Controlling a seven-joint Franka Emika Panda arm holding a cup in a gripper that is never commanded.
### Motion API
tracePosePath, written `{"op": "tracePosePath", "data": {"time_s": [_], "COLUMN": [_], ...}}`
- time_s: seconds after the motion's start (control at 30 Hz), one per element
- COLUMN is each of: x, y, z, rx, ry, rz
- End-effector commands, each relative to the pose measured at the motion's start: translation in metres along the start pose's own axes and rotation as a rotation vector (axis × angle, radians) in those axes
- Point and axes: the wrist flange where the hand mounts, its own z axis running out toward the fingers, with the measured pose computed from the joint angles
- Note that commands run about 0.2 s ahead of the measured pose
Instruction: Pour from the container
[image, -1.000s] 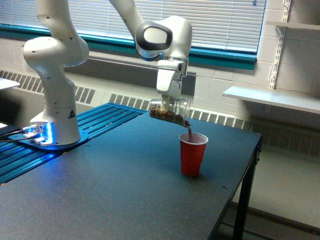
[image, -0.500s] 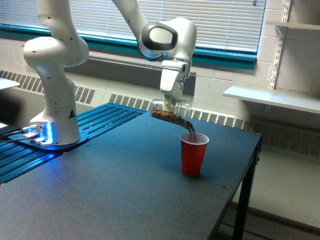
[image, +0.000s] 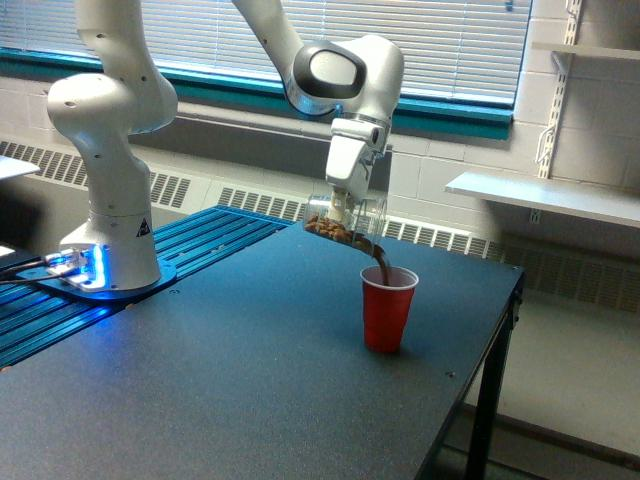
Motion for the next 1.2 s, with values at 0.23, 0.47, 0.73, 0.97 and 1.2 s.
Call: {"op": "tracePosePath", "data": {"time_s": [0.23,0.47,0.73,0.97,1.2], "x": [0.004,0.006,0.009,0.01,0.005], "y": [-0.009,-0.012,-0.017,-0.021,-0.025], "z": [-0.004,-0.005,-0.006,-0.007,-0.004], "rx": [-0.049,-0.082,-0.116,-0.133,-0.162], "ry": [-0.012,-0.027,-0.048,-0.052,-0.08], "rz": [-0.045,-0.068,-0.101,-0.106,-0.118]}}
